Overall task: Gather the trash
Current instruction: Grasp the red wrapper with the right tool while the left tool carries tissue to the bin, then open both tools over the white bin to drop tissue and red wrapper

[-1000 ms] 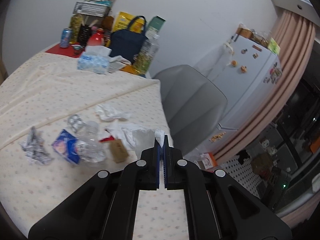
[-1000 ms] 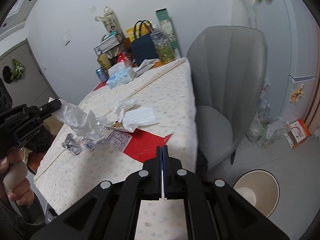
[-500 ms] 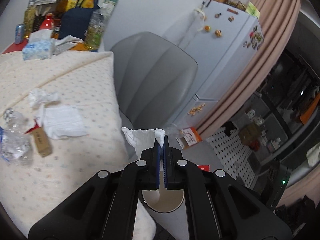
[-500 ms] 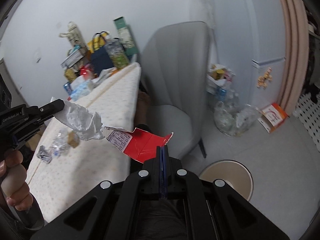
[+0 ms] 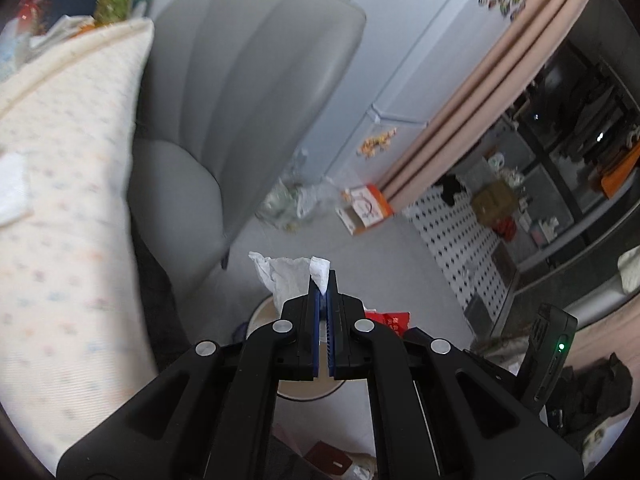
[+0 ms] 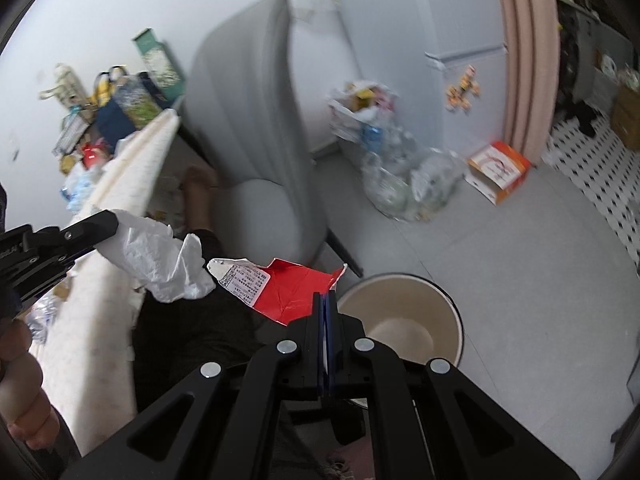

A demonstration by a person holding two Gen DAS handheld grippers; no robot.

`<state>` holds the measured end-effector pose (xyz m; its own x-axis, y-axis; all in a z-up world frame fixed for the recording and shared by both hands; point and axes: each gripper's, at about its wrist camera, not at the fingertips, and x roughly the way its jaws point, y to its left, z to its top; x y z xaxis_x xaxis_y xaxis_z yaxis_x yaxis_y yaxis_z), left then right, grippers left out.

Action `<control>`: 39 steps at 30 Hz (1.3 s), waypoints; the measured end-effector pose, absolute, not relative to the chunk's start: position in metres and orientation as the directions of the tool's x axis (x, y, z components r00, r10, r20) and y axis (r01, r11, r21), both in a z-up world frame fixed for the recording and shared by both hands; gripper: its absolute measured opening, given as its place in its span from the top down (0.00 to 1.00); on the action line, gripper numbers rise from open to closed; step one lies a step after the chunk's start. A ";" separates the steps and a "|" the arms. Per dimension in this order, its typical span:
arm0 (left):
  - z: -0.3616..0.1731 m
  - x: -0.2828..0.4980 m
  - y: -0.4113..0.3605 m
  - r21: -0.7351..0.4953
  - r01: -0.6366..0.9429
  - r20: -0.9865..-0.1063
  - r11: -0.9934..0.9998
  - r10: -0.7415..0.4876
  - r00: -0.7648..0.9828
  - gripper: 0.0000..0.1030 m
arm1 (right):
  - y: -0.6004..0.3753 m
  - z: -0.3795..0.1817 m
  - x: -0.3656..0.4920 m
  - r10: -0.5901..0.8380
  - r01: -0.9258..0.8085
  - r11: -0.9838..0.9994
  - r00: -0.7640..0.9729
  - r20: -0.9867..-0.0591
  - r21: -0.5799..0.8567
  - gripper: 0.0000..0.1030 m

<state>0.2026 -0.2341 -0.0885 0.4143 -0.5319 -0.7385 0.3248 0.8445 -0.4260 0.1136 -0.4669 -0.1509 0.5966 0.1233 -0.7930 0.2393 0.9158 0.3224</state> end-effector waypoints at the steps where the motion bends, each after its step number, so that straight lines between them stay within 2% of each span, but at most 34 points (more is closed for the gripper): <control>1: -0.095 0.204 -0.241 -0.423 0.328 -0.747 0.845 -0.530 0.401 0.97 | -0.472 -0.159 0.115 0.118 0.254 0.912 0.589 -0.800 0.322 0.97; 7: -0.130 0.211 -0.276 -0.416 0.341 -0.789 0.843 -0.521 0.326 0.97 | -0.500 -0.206 0.125 0.134 0.350 0.866 0.527 -0.839 0.358 0.92; 9: -0.139 0.212 -0.286 -0.412 0.344 -0.799 0.844 -0.516 0.308 0.97 | -0.506 -0.219 0.126 0.149 0.373 0.849 0.508 -0.849 0.373 0.67; 10: -0.142 0.212 -0.289 -0.410 0.345 -0.803 0.844 -0.514 0.302 0.97 | -0.510 -0.221 0.124 0.142 0.384 0.844 0.513 -0.847 0.374 0.40; 11: -0.146 0.213 -0.293 -0.406 0.347 -0.809 0.845 -0.510 0.294 0.97 | -0.512 -0.222 0.122 0.127 0.390 0.844 0.522 -0.844 0.369 0.37; 18: -0.167 0.219 -0.316 -0.411 0.359 -0.828 0.838 -0.508 0.238 0.97 | -0.542 -0.224 0.109 0.050 0.454 0.831 0.514 -0.857 0.321 0.37; 20: -0.170 0.218 -0.322 -0.416 0.366 -0.830 0.833 -0.512 0.223 0.97 | -0.550 -0.222 0.104 0.024 0.473 0.826 0.514 -0.857 0.307 0.32; 23: -0.178 0.217 -0.331 -0.432 0.372 -0.830 0.821 -0.523 0.191 0.95 | -0.560 -0.219 0.100 -0.014 0.497 0.819 0.517 -0.856 0.287 0.29; 24: -0.180 0.217 -0.333 -0.434 0.369 -0.835 0.822 -0.521 0.179 0.88 | -0.562 -0.218 0.099 -0.021 0.504 0.816 0.517 -0.856 0.284 0.29; 25: -0.182 0.216 -0.334 -0.443 0.367 -0.833 0.818 -0.527 0.169 0.71 | -0.564 -0.217 0.098 -0.025 0.509 0.813 0.518 -0.855 0.284 0.28; 26: -0.182 0.217 -0.335 -0.455 0.364 -0.827 0.812 -0.537 0.165 0.59 | -0.565 -0.216 0.098 -0.027 0.511 0.811 0.518 -0.855 0.285 0.28; 27: -0.181 0.215 -0.333 -0.456 0.361 -0.821 0.814 -0.541 0.182 0.39 | -0.565 -0.215 0.097 -0.029 0.513 0.810 0.520 -0.854 0.285 0.27; 28: -0.177 0.212 -0.330 -0.444 0.361 -0.818 0.820 -0.535 0.209 0.32 | -0.564 -0.214 0.097 -0.030 0.513 0.810 0.521 -0.853 0.285 0.27; 39: -0.132 0.198 -0.264 -0.450 0.259 -0.769 0.855 -0.518 0.375 0.21 | -0.533 -0.183 0.103 -0.031 0.448 0.847 0.578 -0.816 0.285 0.12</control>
<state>0.1975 -0.2638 -0.1323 0.3749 -0.5181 -0.7688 0.2587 0.8548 -0.4499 0.1026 -0.5326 -0.1829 0.5779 -0.0313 -0.8155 0.4479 0.8475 0.2849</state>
